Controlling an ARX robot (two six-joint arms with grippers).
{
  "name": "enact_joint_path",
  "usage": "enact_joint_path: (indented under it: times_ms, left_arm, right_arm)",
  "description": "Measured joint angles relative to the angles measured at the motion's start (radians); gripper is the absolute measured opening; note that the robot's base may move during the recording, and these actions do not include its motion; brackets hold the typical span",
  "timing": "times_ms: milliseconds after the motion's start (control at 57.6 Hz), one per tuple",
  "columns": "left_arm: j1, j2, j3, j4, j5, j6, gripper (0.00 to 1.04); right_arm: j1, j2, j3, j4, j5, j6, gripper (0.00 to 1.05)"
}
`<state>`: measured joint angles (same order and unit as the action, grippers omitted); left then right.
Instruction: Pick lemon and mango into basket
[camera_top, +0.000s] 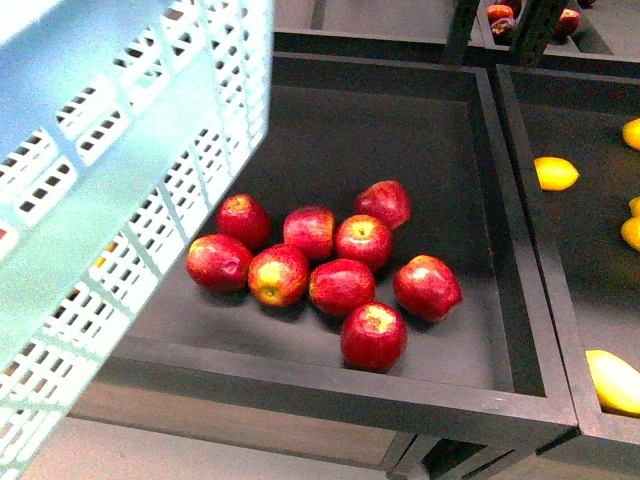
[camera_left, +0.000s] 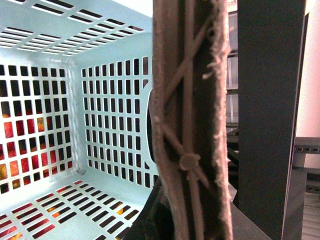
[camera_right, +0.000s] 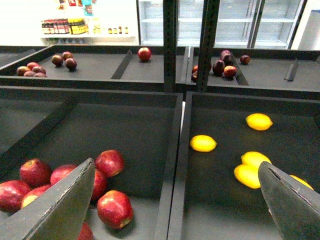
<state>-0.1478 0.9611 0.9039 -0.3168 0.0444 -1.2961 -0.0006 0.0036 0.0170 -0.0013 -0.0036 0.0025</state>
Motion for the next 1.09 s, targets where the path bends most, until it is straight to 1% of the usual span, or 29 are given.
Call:
enact_joint_path:
  times_ms: [17,70,156,226,278,417,504,591,730,886,990,1095]
  left_arm:
    - [0.009,0.011,0.016,-0.037,0.053,0.054,0.05]
    - [0.021,0.038,0.033,-0.079,0.149,0.180,0.05]
    - [0.015,0.096,0.040,-0.071,0.209,0.309,0.05]
    - [0.009,0.154,0.047,-0.052,0.201,0.365,0.05]
    - [0.006,0.210,0.065,-0.022,0.178,0.396,0.05]
    - [-0.027,0.387,0.176,0.063,0.151,0.482,0.05]
    - [-0.085,0.558,0.306,0.088,0.199,0.537,0.05]
    - [-0.132,0.663,0.382,0.071,0.225,0.552,0.05]
    - [-0.205,0.758,0.442,0.062,0.277,0.523,0.05]
    - [-0.277,0.761,0.448,0.120,0.289,0.439,0.05]
    - [-0.323,0.759,0.449,0.143,0.291,0.426,0.05]
    - [-0.371,0.759,0.449,0.156,0.315,0.391,0.05]
  right_arm:
    - [0.000,0.000,0.000,0.000,0.000,0.000,0.96]
    - [0.000,0.000,0.000,0.000,0.002,0.000,0.96]
    - [0.000,0.000,0.000,0.000,0.001,0.000,0.96]
    - [0.000,0.000,0.000,0.000,0.002,0.000,0.96]
    - [0.000,0.000,0.000,0.000,0.004,0.000,0.96]
    - [0.000,0.000,0.000,0.000,0.003,0.000,0.96]
    - [0.000,0.000,0.000,0.000,0.003,0.000,0.96]
    - [0.000,0.000,0.000,0.000,0.004,0.000,0.96]
    - [0.000,0.000,0.000,0.000,0.004,0.000,0.96]
    - [0.000,0.000,0.000,0.000,0.004,0.000,0.96]
    - [0.000,0.000,0.000,0.000,0.004,0.000,0.96]
    - [0.000,0.000,0.000,0.000,0.004,0.000,0.96]
